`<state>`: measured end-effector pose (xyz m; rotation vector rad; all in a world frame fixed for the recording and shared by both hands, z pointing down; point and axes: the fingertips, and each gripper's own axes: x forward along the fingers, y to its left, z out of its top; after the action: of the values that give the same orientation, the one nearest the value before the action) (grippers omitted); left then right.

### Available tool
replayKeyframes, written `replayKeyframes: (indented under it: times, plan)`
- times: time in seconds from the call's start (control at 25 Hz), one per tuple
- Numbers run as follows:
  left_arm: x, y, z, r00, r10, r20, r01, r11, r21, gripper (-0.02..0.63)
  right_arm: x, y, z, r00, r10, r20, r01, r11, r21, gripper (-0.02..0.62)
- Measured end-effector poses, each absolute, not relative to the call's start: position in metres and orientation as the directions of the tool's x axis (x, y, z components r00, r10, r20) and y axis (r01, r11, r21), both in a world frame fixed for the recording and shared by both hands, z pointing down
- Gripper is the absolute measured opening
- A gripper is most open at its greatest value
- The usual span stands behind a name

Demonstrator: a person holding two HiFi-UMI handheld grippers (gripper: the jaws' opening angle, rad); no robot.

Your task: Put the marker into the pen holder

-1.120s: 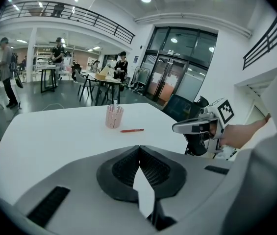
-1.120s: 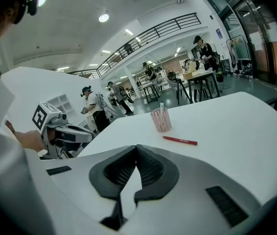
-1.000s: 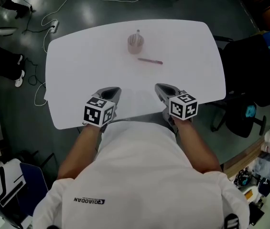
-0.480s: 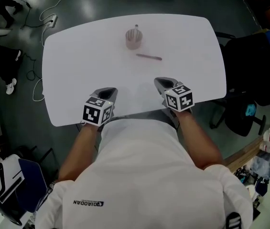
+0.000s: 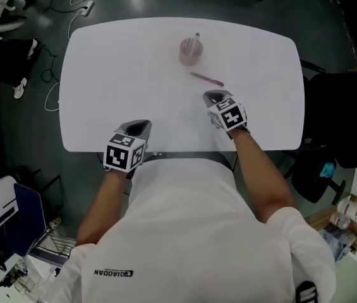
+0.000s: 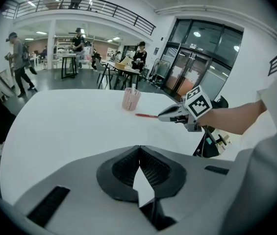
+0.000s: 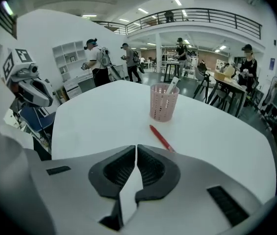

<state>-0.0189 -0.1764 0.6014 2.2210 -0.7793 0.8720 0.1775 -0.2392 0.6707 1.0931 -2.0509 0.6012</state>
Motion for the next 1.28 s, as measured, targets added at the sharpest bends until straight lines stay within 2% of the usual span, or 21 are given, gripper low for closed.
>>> replayKeyframes:
  times: [0.24, 0.6, 0.8, 1.04, 1.28]
  plan:
    - [-0.024, -0.177, 0.6, 0.563, -0.346, 0.751, -0.771, -0.547, 0.326, 0.028, 0.171, -0.295, 0.677, -0.36, -0.462, 0.811, -0.736, 0.675, 0.058, 0.057]
    - [-0.025, -0.171, 0.591, 0.513, -0.405, 0.757, -0.832, -0.453, 0.321, 0.028, 0.168, -0.324, 0.715, -0.256, -0.303, 0.918, -0.515, 0.846, 0.136, 0.109]
    - [-0.039, -0.171, 0.593, 0.477, -0.434, 0.764, -0.865, -0.384, 0.322, 0.028, 0.16, -0.334, 0.724, -0.223, -0.234, 0.946, -0.45, 0.886, 0.113, 0.109]
    - [-0.035, -0.176, 0.587, 0.478, -0.457, 0.75, -0.869, -0.374, 0.325, 0.028, 0.16, -0.331, 0.734, -0.201, -0.149, 0.968, -0.402, 0.914, 0.057, 0.092]
    - [-0.038, -0.176, 0.589, 0.498, -0.439, 0.748, -0.852, -0.41, 0.327, 0.028, 0.151, -0.321, 0.734, -0.166, -0.153, 0.974, -0.352, 0.932, 0.086, 0.067]
